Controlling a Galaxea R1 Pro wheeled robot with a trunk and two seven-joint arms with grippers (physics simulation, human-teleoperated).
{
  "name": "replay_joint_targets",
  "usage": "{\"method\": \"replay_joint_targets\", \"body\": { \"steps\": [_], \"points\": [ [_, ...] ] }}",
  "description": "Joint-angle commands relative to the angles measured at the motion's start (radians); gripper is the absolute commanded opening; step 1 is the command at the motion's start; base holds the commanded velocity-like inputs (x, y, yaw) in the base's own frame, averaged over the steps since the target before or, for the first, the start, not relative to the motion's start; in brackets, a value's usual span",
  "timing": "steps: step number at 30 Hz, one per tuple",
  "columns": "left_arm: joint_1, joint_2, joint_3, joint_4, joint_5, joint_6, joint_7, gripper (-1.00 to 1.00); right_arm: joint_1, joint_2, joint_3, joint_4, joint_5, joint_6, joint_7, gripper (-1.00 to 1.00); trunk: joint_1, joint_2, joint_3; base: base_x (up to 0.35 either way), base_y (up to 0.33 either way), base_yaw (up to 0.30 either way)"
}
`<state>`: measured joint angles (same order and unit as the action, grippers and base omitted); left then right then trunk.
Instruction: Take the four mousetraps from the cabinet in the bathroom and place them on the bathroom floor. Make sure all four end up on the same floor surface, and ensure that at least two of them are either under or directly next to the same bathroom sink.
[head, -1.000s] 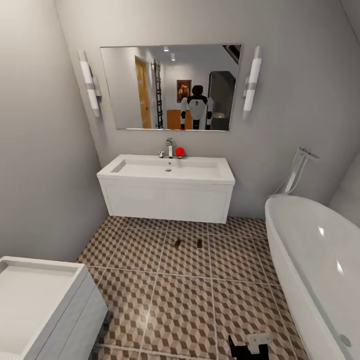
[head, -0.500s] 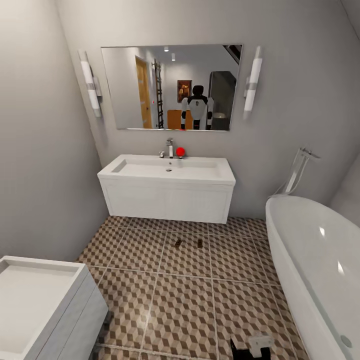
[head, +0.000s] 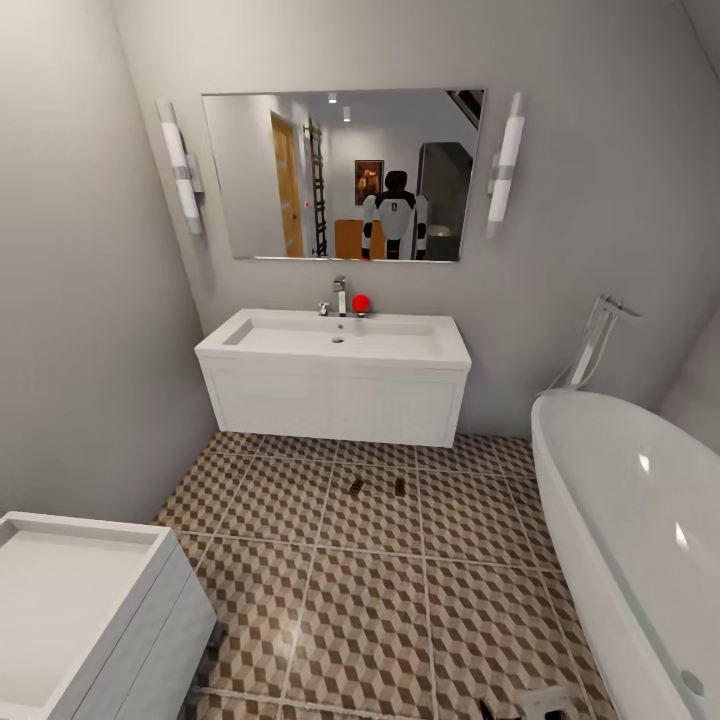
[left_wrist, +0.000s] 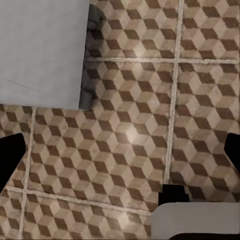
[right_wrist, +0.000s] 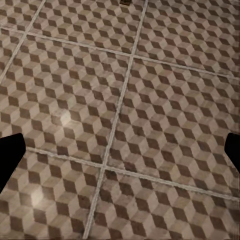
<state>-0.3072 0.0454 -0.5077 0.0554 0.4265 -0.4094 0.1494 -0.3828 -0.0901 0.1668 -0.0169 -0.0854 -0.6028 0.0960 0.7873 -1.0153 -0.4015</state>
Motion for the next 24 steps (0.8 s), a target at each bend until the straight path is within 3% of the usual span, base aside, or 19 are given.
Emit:
{"method": "replay_joint_targets", "body": {
  "steps": [1, 7, 17, 21, 24],
  "points": [
    [-0.001, 0.000, -0.009, 0.004, 0.016, -0.005, 0.002, 1.00, -0.001, -0.001, 0.003, 0.001, -0.010, -0.003, 0.016, 1.00, 0.000, -0.001, -0.001, 0.000, 0.000, 0.000],
    [-0.001, 0.000, -0.009, 0.006, 0.056, -0.005, 0.001, 1.00, -0.001, -0.005, 0.003, 0.002, -0.010, -0.004, 0.046, 1.00, 0.000, -0.001, -0.001, 0.000, 0.000, 0.000],
    [-0.001, 0.000, -0.011, 0.006, 0.060, -0.005, 0.001, 1.00, -0.001, -0.001, 0.003, 0.003, -0.009, 0.003, 0.048, 1.00, 0.000, -0.001, -0.001, 0.000, 0.000, 0.000],
    [-0.001, 0.000, -0.011, 0.006, 0.060, -0.005, 0.001, 1.00, 0.011, -0.002, 0.003, 0.003, 0.016, 0.001, 0.054, 1.00, 0.000, -0.001, -0.001, 0.000, 0.000, 0.000],
    [-0.001, 0.001, -0.011, 0.006, 0.060, -0.005, 0.001, 1.00, 0.053, -0.004, 0.003, 0.003, 0.044, -0.006, 0.054, 1.00, 0.000, -0.001, -0.001, 0.000, 0.000, 0.000]
  ]
}}
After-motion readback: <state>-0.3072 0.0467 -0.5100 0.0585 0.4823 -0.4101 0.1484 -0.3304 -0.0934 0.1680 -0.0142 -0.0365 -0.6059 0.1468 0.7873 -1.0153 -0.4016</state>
